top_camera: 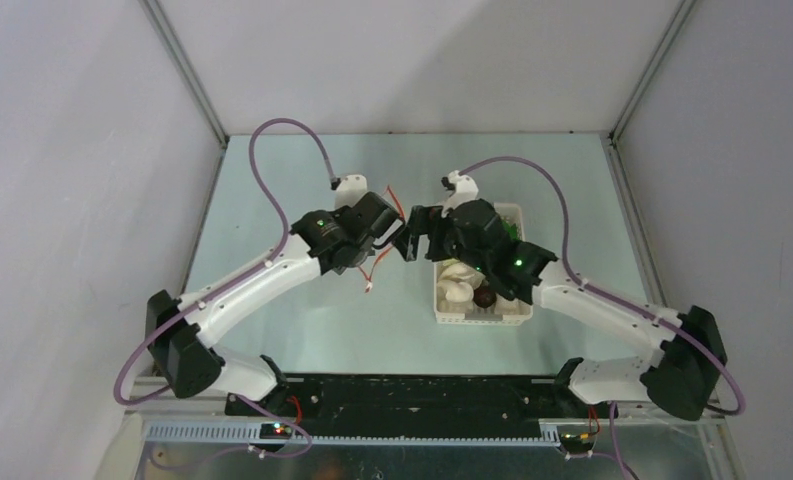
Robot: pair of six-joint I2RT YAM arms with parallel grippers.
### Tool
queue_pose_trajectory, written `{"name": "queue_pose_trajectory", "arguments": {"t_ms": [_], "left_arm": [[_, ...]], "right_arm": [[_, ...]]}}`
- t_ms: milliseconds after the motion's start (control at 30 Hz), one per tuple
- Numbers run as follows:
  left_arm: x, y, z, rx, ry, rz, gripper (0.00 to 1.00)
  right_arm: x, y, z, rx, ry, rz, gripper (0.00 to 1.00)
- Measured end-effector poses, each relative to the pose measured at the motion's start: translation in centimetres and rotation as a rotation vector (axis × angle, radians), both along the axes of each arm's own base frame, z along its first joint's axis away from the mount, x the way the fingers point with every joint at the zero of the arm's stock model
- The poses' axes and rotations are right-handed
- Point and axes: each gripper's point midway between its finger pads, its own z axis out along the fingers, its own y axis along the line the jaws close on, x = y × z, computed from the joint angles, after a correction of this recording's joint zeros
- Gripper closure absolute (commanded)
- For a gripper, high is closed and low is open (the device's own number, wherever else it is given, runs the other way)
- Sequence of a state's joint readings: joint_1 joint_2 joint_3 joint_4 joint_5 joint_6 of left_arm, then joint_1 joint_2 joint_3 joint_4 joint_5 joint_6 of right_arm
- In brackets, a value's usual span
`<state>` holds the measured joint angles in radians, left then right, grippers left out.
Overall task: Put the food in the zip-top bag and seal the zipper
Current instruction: Pick up the fake vegetable from the bin.
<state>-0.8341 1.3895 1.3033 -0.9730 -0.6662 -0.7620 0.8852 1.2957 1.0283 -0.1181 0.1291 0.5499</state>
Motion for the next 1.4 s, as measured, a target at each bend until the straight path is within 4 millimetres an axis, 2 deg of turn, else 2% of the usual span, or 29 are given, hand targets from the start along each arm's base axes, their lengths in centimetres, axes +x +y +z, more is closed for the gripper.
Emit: {"name": "queue_pose_trajectory", "arguments": {"t_ms": [200, 300, 400, 500, 667, 800, 933, 1100, 1300, 1367, 1400], "left_arm": [[0.5, -0.5, -1.2, 0.016, 0.02, 0.001, 1.0], [0.7, -0.7, -1.4, 0.009, 0.026, 0.002, 1.0], [0.9, -0.8, -1.4, -0.002, 0.024, 0.005, 1.0], [1.1, -0.9, -1.3, -0.014, 0.019, 0.007, 1.0], [1.2, -1.2, -1.3, -0.029, 0.021, 0.002, 1.0], [1.2, -1.5, -1.3, -0.043, 0.022, -0.002, 1.0], [1.2, -1.9, -1.7, -0.064, 0.027, -0.012, 1.0], [0.8, -2.1, -2.8, -0.069, 0.054, -0.025, 1.0], [0.8, -2.5, -2.4, -0.1, 0.042, -0.035, 1.0], [0.8, -2.6, -2.2, -0.11, 0.04, -0.039, 1.0], [0.8, -2.7, -2.2, -0.112, 0.039, -0.04, 1.0]], "right_arm": [[-0.6, -3.6, 2.6, 0.031, -0.029, -0.052, 0.01], [-1.4, -6.3, 2.9, 0.053, -0.033, -0.088, 0.01], [-1.5, -9.3, 2.4, 0.07, -0.002, -0.157, 0.02], [-1.1, -11.8, 0.2, 0.053, 0.069, -0.23, 0.04], [-1.4, -14.2, -7.5, -0.027, 0.308, -0.301, 0.04], [-2.7, -13.7, -12.1, -0.081, 0.464, -0.264, 0.07], [-3.0, -12.6, -14.1, -0.097, 0.54, -0.212, 0.13], [-3.1, -11.6, -15.5, -0.111, 0.57, -0.167, 0.19], [-3.0, -10.5, -16.7, -0.131, 0.576, -0.136, 0.27], [-2.9, -10.2, -16.9, -0.131, 0.573, -0.129, 0.34], [-2.8, -10.0, -17.1, -0.13, 0.572, -0.125, 0.42]]}}
